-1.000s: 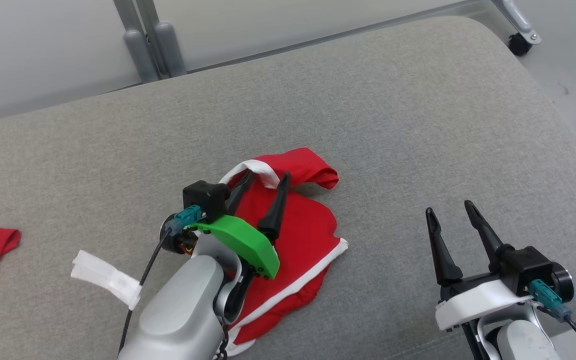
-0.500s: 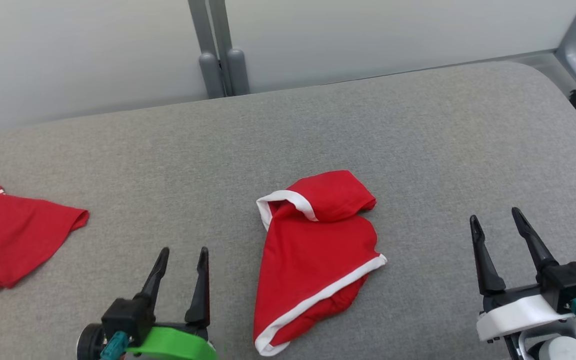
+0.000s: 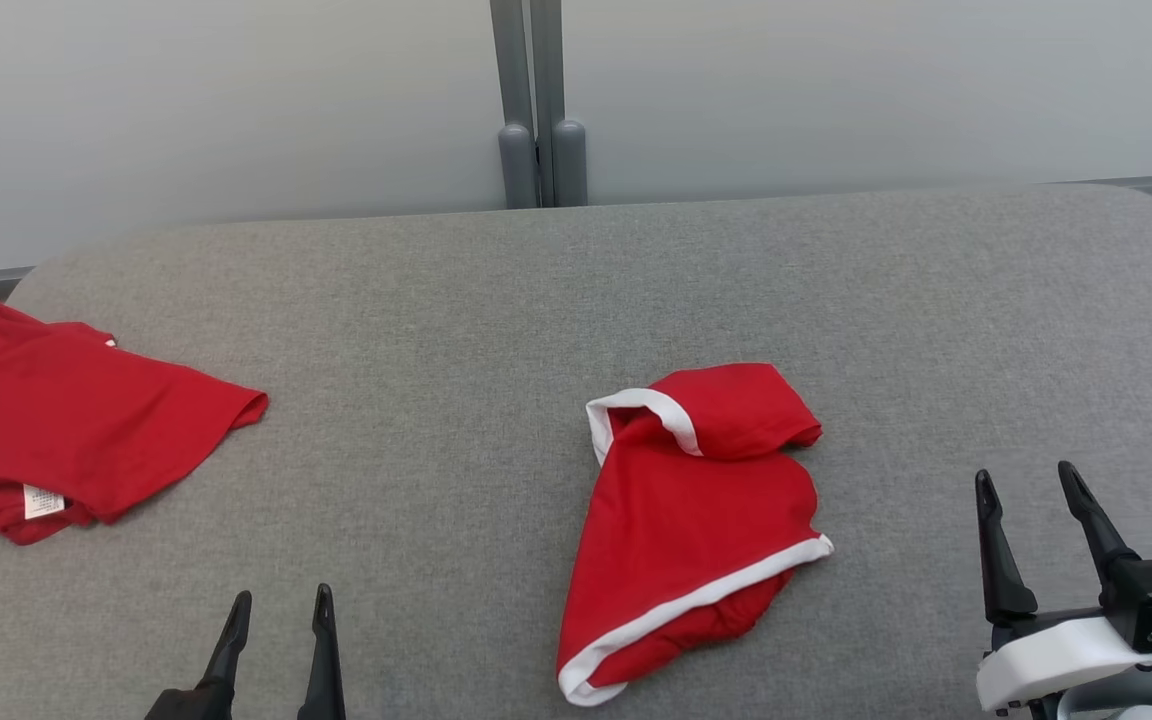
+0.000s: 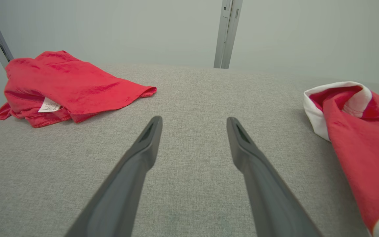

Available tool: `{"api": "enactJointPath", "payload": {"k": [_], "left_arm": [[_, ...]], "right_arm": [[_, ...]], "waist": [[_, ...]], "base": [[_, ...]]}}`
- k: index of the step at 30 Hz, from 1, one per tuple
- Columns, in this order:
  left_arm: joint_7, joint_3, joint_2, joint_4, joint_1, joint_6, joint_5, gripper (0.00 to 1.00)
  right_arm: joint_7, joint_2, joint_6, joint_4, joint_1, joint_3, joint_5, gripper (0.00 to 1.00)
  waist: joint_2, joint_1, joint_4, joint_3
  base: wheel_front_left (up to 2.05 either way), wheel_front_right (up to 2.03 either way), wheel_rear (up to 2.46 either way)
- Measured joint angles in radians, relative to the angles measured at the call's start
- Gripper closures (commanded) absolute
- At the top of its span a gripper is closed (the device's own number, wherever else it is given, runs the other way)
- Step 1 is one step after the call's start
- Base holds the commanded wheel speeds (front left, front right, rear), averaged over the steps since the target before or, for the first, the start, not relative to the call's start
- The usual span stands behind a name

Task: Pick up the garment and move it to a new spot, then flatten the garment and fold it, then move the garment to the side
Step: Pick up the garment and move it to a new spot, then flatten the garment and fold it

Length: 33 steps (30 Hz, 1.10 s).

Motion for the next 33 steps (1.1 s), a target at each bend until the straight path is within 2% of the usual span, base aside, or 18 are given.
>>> {"api": "enactJointPath", "payload": {"k": [10,15,20,23,28,31,33], "left_arm": [[0.0,0.035,-0.013,0.006,-0.003,-0.031,0.016,0.0],[0.0,0.005,-0.014,0.0,-0.009,-0.046,-0.041,0.0],[0.0,-0.159,-0.015,0.039,-0.022,-0.092,-0.106,0.0],[0.0,-0.265,-0.016,0.092,-0.04,-0.096,-0.138,0.0],[0.06,-0.463,0.015,0.162,-0.076,-0.098,-0.285,0.0],[0.114,-0.534,0.053,0.222,-0.094,-0.098,-0.34,0.0],[0.112,-0.545,0.063,0.261,-0.115,-0.098,-0.346,0.0]], "right_arm": [[0.0,0.01,0.0,0.016,0.002,0.003,0.0,0.0],[0.0,0.009,0.0,0.016,0.0,0.009,0.001,0.0],[0.0,0.004,0.0,0.018,-0.002,0.021,0.003,0.0],[0.0,0.0,0.0,0.019,-0.007,0.029,0.004,0.0],[0.0,-0.005,0.0,0.017,-0.01,0.035,0.009,0.0],[0.0,-0.007,0.0,0.018,-0.011,0.04,0.01,0.0],[0.0,-0.008,0.0,0.016,-0.011,0.037,0.01,0.0]], "waist": [[0.0,0.0,0.008,-0.002],[0.0,0.0,-0.001,-0.001],[0.0,0.0,-0.015,0.0],[0.0,0.0,-0.028,0.001],[0.0,0.0,-0.056,0.007],[0.0,0.0,-0.075,0.011],[0.0,0.0,-0.087,0.015]], "base": [[0.0,0.0,0.0],[0.0,0.0,0.0],[0.0,0.0,0.0],[0.0,0.0,0.0],[0.0,0.0,0.0],[0.0,0.0,0.0],[0.0,0.0,0.0]]}}
